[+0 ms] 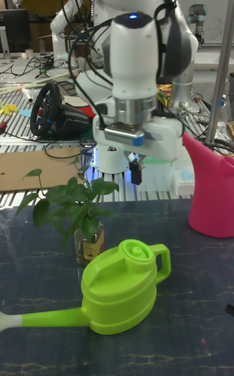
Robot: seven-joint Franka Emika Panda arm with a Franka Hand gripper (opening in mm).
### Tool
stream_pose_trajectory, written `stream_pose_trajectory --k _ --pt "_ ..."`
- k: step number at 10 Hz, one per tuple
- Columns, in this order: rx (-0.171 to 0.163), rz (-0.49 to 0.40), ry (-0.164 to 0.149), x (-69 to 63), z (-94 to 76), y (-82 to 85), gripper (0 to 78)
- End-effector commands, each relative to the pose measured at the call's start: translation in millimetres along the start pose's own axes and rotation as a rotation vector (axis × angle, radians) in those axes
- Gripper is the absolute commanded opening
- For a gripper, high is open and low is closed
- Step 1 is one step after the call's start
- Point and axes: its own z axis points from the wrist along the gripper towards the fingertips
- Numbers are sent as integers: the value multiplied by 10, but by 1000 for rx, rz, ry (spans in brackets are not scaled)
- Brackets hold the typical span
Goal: Water the plant
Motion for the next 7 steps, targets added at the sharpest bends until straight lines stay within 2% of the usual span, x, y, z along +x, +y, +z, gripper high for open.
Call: stream_pose_trajectory --k 1,4,7 --pt "-8 45 -4 23 -172 314 0" --pt "-9 84 -7 19 -215 399 0" --pt "-11 88 -17 13 -228 425 0"
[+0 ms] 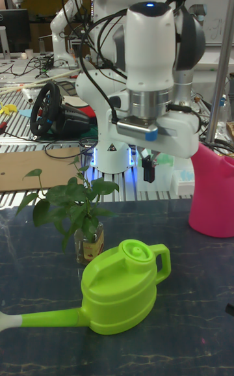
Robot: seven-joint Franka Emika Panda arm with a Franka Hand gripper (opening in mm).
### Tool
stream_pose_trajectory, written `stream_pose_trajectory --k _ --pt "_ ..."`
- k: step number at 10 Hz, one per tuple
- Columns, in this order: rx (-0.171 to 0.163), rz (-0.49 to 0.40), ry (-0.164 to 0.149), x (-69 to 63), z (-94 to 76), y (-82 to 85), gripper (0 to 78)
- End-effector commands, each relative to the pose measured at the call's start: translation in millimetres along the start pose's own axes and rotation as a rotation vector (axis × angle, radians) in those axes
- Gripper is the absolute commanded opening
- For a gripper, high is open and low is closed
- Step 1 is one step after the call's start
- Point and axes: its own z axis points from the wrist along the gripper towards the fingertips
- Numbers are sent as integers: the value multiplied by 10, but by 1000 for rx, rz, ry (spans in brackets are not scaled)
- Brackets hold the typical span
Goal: Water the plant
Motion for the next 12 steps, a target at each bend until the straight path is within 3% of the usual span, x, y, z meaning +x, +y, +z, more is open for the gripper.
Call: stream_pose_trajectory --k 1,5,8,12 --pt "-1 15 -12 -11 -24 26 0" --pt "-1 17 -6 -11 -24 26 0" --pt "-19 18 18 -11 -24 26 0" --pt "-21 46 12 -11 -24 26 0"
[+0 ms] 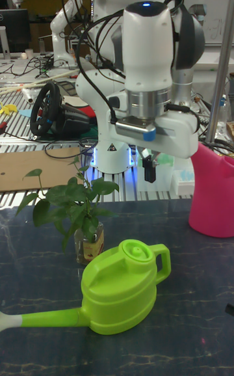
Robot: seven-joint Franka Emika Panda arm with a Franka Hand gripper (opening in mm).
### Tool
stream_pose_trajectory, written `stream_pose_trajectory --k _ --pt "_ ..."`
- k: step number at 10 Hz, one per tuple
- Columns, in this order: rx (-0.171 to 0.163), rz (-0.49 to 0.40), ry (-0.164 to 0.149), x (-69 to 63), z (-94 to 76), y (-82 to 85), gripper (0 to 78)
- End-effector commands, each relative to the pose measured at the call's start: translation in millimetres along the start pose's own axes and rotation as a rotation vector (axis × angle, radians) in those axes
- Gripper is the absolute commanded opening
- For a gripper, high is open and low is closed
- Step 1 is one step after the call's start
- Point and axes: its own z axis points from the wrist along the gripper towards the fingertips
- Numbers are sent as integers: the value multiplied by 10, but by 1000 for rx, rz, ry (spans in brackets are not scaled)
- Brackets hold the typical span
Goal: Water the plant
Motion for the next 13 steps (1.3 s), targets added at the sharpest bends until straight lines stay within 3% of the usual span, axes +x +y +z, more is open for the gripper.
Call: stream_pose_trajectory --k 1,7,8,13 --pt "-4 22 -2 -11 6 36 0" --pt "7 73 -11 -96 149 305 0" --pt "12 99 -14 -126 216 395 0" --pt "12 160 -14 -152 434 547 0"
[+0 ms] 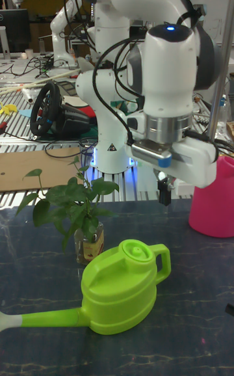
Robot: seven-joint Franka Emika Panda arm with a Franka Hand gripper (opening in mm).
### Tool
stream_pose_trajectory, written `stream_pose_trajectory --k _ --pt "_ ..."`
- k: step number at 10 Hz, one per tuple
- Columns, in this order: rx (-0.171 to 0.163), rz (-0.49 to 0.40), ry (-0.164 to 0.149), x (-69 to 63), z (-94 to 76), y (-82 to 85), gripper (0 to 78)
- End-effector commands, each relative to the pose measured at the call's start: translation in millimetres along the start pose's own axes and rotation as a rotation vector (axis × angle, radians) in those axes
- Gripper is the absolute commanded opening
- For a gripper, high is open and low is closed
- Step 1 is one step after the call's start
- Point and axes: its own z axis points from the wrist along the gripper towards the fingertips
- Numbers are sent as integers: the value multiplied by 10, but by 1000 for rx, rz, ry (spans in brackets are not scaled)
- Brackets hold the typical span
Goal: Water the plant
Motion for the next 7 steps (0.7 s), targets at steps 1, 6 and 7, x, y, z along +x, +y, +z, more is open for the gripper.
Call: stream_pose_trajectory --k 1,6,7 --pt "-1 32 -4 -3 93 68 0" --pt "-3 70 -7 -27 340 185 0" --pt "-4 75 -8 -53 397 196 0"
